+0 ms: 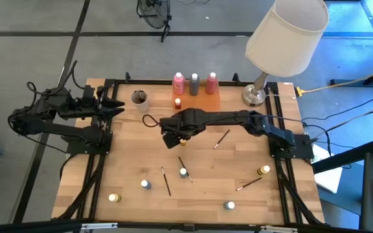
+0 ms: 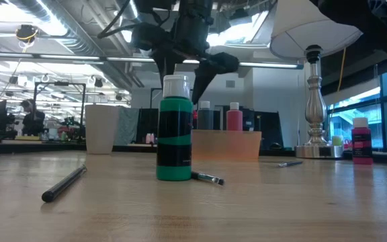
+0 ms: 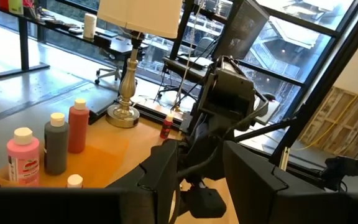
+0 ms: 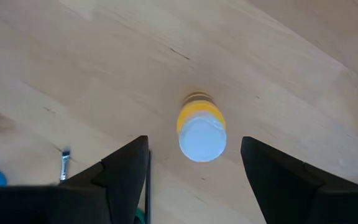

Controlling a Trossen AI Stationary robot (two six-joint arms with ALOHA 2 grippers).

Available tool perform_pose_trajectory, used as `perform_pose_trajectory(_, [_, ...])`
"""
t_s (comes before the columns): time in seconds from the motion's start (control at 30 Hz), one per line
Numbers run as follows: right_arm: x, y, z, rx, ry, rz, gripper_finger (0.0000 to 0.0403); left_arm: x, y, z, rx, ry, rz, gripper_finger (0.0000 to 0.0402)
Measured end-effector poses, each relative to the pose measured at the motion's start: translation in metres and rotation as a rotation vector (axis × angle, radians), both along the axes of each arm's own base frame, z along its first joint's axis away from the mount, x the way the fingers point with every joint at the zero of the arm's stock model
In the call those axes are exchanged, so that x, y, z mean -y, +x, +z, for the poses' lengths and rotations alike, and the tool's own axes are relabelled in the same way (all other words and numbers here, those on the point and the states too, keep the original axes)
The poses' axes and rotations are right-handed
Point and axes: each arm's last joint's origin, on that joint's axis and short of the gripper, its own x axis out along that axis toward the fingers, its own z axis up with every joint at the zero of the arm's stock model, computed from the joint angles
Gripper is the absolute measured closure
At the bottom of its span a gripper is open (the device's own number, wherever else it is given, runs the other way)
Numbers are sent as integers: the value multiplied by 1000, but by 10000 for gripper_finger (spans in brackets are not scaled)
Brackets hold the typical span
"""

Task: Pick & Place Paint Supplies
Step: Put the yellow paint bottle into the orange bin

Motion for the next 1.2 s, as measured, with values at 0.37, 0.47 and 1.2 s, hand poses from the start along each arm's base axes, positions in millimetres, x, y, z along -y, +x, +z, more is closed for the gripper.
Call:
perform_pose_trajectory(0.37, [0, 1, -3, -13, -9, 39, 141, 0, 0, 0, 0, -4, 0, 274])
perform_pose_trajectory(0.47, [1, 1, -5, -16, -21, 56, 141, 0, 0, 0, 1, -8, 1, 274])
perform_pose_trajectory(1.2, [3, 2, -7, -24, -23, 94, 141, 0, 0, 0, 1, -10, 1, 274])
